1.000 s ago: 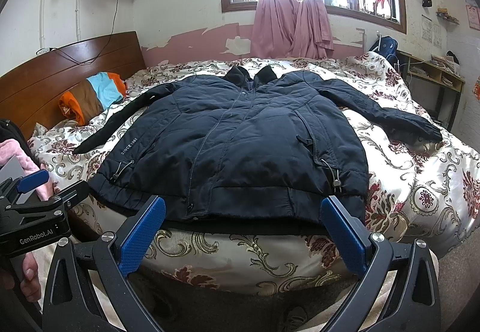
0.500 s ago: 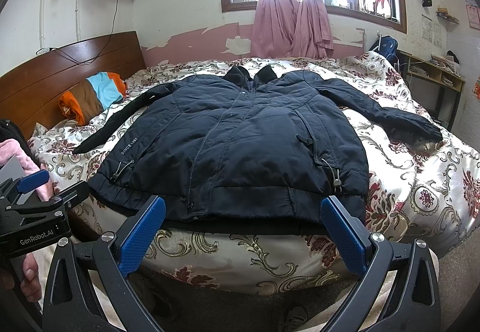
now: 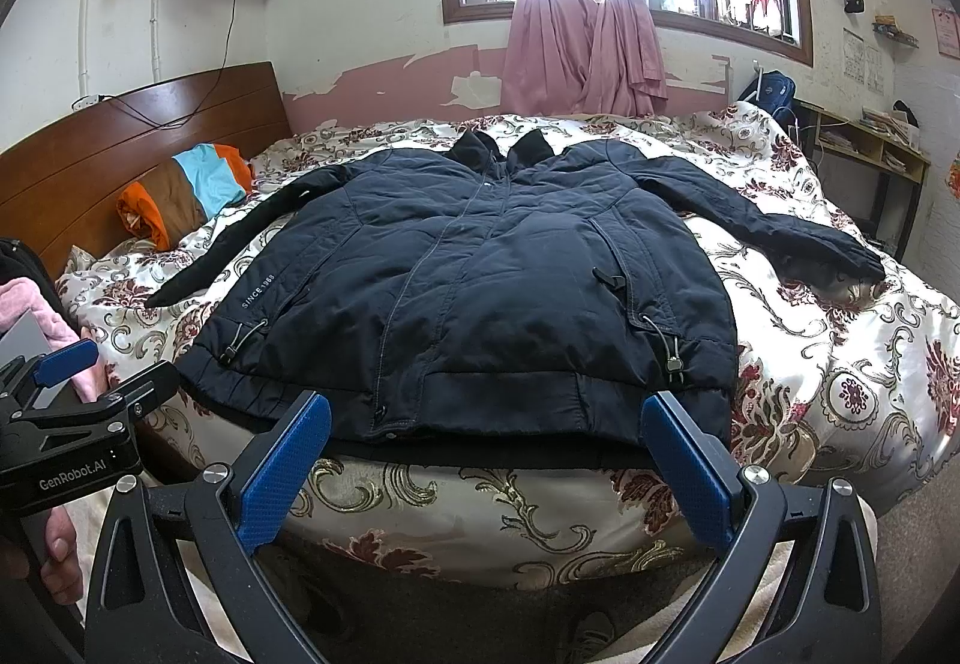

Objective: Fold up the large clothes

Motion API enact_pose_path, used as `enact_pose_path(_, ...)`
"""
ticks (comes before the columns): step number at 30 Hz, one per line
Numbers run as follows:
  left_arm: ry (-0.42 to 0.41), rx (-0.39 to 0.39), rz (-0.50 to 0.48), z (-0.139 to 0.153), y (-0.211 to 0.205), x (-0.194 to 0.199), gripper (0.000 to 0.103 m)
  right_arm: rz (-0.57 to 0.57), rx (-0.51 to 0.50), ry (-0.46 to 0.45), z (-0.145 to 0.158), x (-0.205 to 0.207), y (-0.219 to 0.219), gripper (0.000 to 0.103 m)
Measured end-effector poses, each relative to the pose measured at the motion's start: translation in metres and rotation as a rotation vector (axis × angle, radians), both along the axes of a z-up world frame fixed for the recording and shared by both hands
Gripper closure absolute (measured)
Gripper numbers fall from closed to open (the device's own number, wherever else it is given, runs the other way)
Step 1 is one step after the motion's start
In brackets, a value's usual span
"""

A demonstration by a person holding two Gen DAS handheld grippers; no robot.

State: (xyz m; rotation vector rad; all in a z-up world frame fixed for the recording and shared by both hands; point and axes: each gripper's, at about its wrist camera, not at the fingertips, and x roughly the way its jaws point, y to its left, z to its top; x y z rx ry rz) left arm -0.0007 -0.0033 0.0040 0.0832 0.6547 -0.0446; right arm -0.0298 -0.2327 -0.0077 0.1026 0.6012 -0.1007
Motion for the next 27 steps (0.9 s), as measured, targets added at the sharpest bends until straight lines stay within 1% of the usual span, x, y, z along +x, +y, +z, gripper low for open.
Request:
enact_pose_path(9,0.004,0.003,0.005,0.000,-0.001,0.000,0.004,-0.001,0.003,0.004,-0.002,0.000,0.000,0.001)
enact_pose_path(15,0.032,0.012,0.012,-0.004,-0.003,0.003,0.004,-0.011,0.021,-0.006,-0.009,0.001,-0.002,0.001)
enact_pose_path(19,0.048,0.007,0.019,0.001,-0.001,0.008,0.004,-0.020,0.043,-0.029,0.004,0.004,-0.011,0.001)
enact_pose_path(22,0.033,0.007,0.022,0.011,-0.002,0.012,0.004,-0.009,0.059,-0.057,0.015,0.009,-0.022,0.001)
enact_pose_path(27,0.004,0.028,0.018,0.029,-0.008,0.026,0.004,-0.040,0.008,-0.101,0.035,0.017,-0.044,0.001)
